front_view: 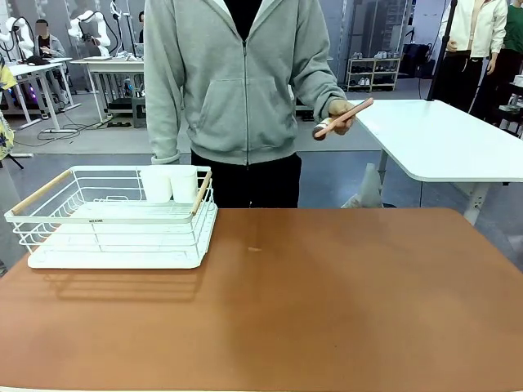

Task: Clean the table.
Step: Pick up the Lint Roller when the human hands it over.

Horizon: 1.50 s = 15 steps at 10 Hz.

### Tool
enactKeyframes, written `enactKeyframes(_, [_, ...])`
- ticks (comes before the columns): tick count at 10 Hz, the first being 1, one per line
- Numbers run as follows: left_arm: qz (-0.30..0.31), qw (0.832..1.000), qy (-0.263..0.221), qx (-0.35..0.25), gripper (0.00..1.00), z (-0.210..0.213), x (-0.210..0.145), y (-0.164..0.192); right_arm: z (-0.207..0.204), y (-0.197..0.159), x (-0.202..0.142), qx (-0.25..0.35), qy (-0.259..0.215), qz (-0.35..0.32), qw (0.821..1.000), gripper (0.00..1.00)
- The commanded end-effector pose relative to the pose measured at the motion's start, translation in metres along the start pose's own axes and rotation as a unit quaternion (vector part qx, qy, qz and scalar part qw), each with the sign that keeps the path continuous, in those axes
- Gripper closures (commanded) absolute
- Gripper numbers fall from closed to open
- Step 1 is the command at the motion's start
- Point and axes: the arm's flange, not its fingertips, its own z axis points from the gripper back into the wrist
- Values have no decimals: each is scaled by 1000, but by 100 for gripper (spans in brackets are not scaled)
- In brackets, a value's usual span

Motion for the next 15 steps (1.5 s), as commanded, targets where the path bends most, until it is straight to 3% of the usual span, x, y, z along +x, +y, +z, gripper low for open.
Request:
enactKeyframes(1, [-1,1000,-1,-2,0,3,-1,0,-1,2,0,4,-2,0,1000,0])
enactKeyframes(15, [-1,1000,-1,-2,0,3,-1,0,0,0,0,0,0,0,1000,0])
